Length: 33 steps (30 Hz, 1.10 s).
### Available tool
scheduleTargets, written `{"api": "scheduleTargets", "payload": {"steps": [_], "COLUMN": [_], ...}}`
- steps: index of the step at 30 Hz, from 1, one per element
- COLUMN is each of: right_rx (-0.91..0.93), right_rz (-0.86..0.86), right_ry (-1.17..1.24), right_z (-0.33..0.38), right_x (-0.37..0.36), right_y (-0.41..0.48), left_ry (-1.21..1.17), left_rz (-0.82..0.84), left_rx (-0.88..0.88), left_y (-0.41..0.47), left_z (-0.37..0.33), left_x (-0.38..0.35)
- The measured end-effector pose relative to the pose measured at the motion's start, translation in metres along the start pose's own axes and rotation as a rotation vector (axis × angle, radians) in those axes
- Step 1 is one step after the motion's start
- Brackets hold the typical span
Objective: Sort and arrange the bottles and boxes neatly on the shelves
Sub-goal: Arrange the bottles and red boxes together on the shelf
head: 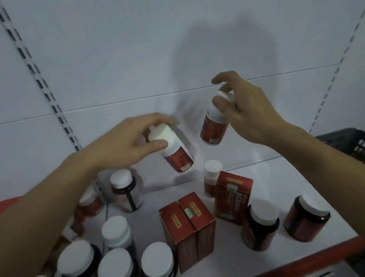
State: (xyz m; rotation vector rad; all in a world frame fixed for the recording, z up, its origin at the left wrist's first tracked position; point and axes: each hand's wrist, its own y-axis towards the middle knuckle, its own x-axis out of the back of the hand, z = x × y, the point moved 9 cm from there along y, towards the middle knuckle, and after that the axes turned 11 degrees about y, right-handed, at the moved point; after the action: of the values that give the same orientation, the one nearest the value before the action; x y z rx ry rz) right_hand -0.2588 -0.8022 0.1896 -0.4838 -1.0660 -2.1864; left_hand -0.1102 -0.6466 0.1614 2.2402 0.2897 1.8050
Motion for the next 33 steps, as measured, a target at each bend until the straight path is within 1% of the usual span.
{"api": "scheduleTargets", "payload": {"steps": [2, 6, 8, 11, 13, 16, 20, 22, 25, 29, 33], "right_rx": [0.068, 0.211, 0.248, 0.283, 0.284, 0.263, 0.239, 0.256, 0.296, 0.306, 0.335], "right_rz": [0.056, 0.260, 0.360, 0.438, 0.479, 0.563, 0.659, 0.673, 0.712, 0.776, 0.775], "right_ry": [0.039, 0.119, 0.167, 0.243, 0.243, 0.154, 0.055, 0.002, -0.091, -0.263, -0.306], "right_z": [0.019, 0.065, 0.084, 0.107, 0.114, 0.118, 0.123, 0.125, 0.125, 0.116, 0.115], "right_x": [-0.020, -0.084, -0.120, -0.164, -0.189, -0.224, -0.258, -0.269, -0.288, -0.319, -0.335], "right_y": [0.011, 0.029, 0.033, 0.035, 0.034, 0.032, 0.027, 0.024, 0.011, -0.014, -0.023], "left_ry": [0.016, 0.114, 0.128, 0.106, 0.089, 0.103, 0.168, 0.169, 0.192, 0.186, 0.208], "left_rz": [-0.027, 0.017, 0.045, 0.069, 0.074, 0.112, 0.178, 0.176, 0.154, 0.161, 0.190], "left_rx": [0.077, 0.294, 0.366, 0.434, 0.434, 0.410, 0.306, 0.267, 0.312, 0.271, 0.235], "left_y": [-0.023, -0.083, -0.115, -0.153, -0.169, -0.180, -0.182, -0.185, -0.191, -0.190, -0.192], "left_z": [0.013, 0.059, 0.073, 0.085, 0.094, 0.104, 0.106, 0.108, 0.121, 0.127, 0.128], "left_x": [0.031, 0.071, 0.077, 0.072, 0.062, 0.039, 0.008, -0.001, -0.008, -0.014, -0.021]}}
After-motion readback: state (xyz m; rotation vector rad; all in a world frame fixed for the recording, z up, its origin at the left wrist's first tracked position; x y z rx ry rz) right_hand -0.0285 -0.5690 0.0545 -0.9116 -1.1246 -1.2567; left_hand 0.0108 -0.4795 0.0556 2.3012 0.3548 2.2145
